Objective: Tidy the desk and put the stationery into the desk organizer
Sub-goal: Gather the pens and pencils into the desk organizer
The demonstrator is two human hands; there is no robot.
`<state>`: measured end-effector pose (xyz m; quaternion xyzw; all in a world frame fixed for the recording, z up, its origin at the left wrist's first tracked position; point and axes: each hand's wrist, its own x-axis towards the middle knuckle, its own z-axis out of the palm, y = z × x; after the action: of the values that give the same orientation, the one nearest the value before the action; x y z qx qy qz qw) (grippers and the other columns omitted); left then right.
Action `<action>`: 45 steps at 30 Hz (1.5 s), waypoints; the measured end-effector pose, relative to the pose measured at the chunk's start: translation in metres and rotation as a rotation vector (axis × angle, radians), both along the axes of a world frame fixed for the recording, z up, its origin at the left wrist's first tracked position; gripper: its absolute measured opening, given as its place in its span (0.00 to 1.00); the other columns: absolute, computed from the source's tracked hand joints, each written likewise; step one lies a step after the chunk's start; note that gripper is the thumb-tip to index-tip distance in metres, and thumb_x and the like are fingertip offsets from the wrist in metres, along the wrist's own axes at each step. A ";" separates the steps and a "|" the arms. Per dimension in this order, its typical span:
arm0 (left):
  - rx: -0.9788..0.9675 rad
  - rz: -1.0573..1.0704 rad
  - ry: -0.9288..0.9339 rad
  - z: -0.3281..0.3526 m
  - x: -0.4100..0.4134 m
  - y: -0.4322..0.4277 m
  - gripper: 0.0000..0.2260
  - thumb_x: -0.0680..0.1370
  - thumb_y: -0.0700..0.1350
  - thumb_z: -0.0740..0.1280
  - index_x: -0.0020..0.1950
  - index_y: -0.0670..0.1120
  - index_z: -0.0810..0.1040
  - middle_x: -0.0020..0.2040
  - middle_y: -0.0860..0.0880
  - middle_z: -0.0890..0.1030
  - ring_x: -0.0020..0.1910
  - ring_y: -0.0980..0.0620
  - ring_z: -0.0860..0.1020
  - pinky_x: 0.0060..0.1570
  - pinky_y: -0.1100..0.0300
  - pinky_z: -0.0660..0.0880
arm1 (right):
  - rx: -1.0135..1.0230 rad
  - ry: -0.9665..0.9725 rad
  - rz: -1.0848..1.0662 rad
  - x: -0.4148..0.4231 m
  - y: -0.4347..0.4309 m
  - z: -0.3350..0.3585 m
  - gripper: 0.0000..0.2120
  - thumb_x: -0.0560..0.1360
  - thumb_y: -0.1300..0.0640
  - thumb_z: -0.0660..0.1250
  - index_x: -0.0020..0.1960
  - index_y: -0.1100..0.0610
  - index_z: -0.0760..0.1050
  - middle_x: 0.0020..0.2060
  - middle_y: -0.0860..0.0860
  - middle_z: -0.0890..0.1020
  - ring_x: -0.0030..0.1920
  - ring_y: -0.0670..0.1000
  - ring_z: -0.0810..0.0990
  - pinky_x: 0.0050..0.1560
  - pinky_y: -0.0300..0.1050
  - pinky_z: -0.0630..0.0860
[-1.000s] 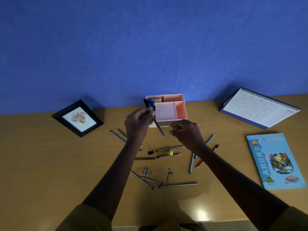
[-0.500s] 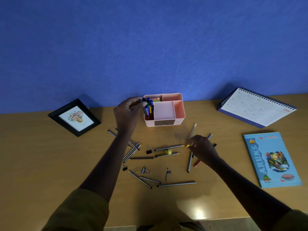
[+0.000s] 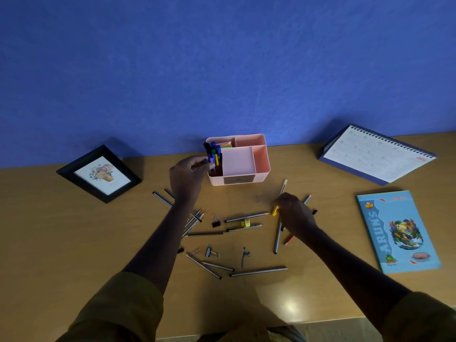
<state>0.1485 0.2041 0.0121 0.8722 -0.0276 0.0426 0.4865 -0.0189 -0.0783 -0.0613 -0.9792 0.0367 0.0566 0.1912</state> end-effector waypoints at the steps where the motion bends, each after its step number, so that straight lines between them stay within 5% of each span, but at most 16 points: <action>1: 0.014 0.000 0.000 -0.001 -0.001 0.000 0.13 0.76 0.51 0.78 0.57 0.47 0.89 0.47 0.53 0.89 0.45 0.60 0.86 0.42 0.50 0.86 | -0.032 -0.003 0.020 0.002 -0.001 -0.002 0.11 0.77 0.67 0.76 0.58 0.59 0.86 0.58 0.55 0.86 0.54 0.55 0.88 0.45 0.49 0.88; 8: 0.056 -0.024 -0.005 -0.007 -0.002 0.000 0.14 0.77 0.52 0.77 0.58 0.46 0.88 0.49 0.53 0.89 0.46 0.61 0.85 0.42 0.52 0.85 | -0.190 -0.018 0.169 0.018 -0.007 -0.011 0.14 0.75 0.68 0.77 0.59 0.58 0.86 0.54 0.54 0.87 0.51 0.55 0.88 0.52 0.51 0.87; 25: 0.059 -0.016 0.049 -0.017 -0.006 0.003 0.13 0.77 0.51 0.78 0.59 0.47 0.88 0.49 0.54 0.89 0.45 0.62 0.85 0.42 0.57 0.84 | -0.332 -0.109 0.358 0.027 -0.013 -0.003 0.21 0.69 0.62 0.83 0.61 0.57 0.83 0.54 0.55 0.87 0.52 0.57 0.87 0.51 0.56 0.87; 33: 0.070 0.011 0.088 -0.028 -0.018 0.016 0.15 0.77 0.53 0.78 0.60 0.48 0.88 0.52 0.53 0.89 0.48 0.62 0.85 0.45 0.58 0.84 | -0.009 -0.244 0.193 0.043 0.015 0.035 0.09 0.80 0.58 0.73 0.59 0.54 0.79 0.54 0.51 0.87 0.52 0.51 0.86 0.44 0.47 0.85; 39: 0.090 0.034 0.113 -0.033 -0.043 0.027 0.12 0.78 0.51 0.77 0.59 0.48 0.87 0.52 0.53 0.89 0.47 0.63 0.84 0.44 0.59 0.84 | 0.315 -0.345 0.029 0.065 0.050 0.083 0.12 0.83 0.53 0.71 0.64 0.56 0.78 0.59 0.52 0.86 0.55 0.51 0.87 0.53 0.47 0.86; 45: 0.085 0.074 0.174 -0.040 -0.067 0.039 0.13 0.78 0.52 0.76 0.60 0.49 0.87 0.51 0.55 0.89 0.47 0.62 0.85 0.45 0.56 0.86 | 0.521 -0.392 -0.201 0.098 0.090 0.122 0.08 0.83 0.54 0.71 0.60 0.55 0.79 0.52 0.43 0.83 0.49 0.37 0.82 0.45 0.29 0.78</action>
<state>0.0818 0.2435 -0.0282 0.8928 0.0452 -0.0165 0.4478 0.0787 0.0116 0.0606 -0.8812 0.0801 -0.1443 0.4431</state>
